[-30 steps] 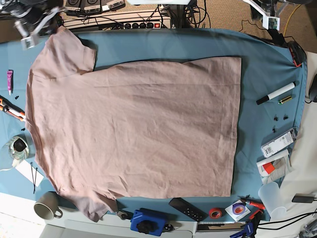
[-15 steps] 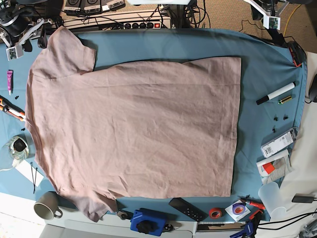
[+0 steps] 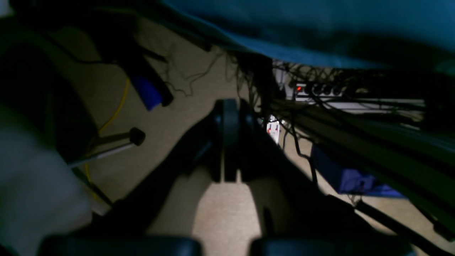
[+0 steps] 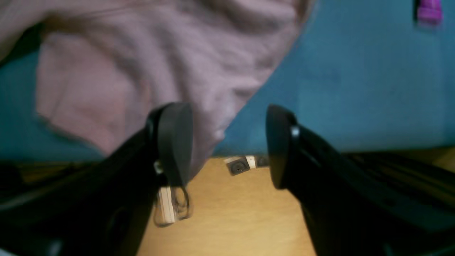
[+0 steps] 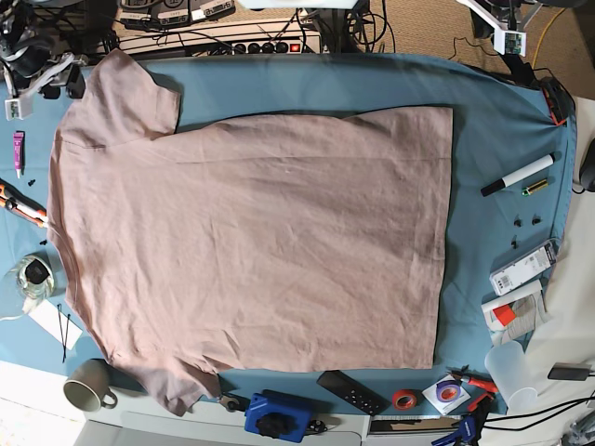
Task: Fold the T-shirt properly
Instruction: 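Move both grippers down to the shoulder corners of the pink T-shirt, then grasp the shirt's shoulder corners with both grippers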
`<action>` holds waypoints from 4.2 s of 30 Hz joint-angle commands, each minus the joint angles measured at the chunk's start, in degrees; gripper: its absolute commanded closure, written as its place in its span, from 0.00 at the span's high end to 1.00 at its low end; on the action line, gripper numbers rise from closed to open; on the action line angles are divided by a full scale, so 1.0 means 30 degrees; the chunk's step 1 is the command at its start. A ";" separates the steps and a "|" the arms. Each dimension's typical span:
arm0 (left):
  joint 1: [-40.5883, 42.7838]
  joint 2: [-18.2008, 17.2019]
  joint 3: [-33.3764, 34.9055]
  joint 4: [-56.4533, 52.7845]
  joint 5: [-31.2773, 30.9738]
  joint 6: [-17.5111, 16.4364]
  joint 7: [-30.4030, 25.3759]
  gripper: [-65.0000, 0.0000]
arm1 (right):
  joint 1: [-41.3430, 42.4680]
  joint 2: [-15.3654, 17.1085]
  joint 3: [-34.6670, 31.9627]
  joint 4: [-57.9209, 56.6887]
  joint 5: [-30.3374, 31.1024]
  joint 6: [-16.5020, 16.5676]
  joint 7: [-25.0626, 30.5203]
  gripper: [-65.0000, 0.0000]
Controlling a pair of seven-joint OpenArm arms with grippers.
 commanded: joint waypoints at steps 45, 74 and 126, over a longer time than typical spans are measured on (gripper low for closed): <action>-0.5537 -0.0051 -0.0044 0.0321 -0.1457 -0.0962 -0.2608 0.20 | 0.2878 -0.0729 0.0321 -0.8961 0.9879 0.1855 -0.6105 0.50; -1.1001 -0.0029 -0.0051 -0.8874 -0.5384 -0.3985 0.0379 0.32 | 0.2878 -0.0699 0.0328 -0.8961 0.9624 0.1855 -0.6331 0.50; -0.9151 0.1443 -0.2069 -0.4510 -0.7133 -0.4532 0.0852 0.00 | 0.0342 -0.0423 0.2535 -0.2572 1.0958 0.1855 -0.6448 0.00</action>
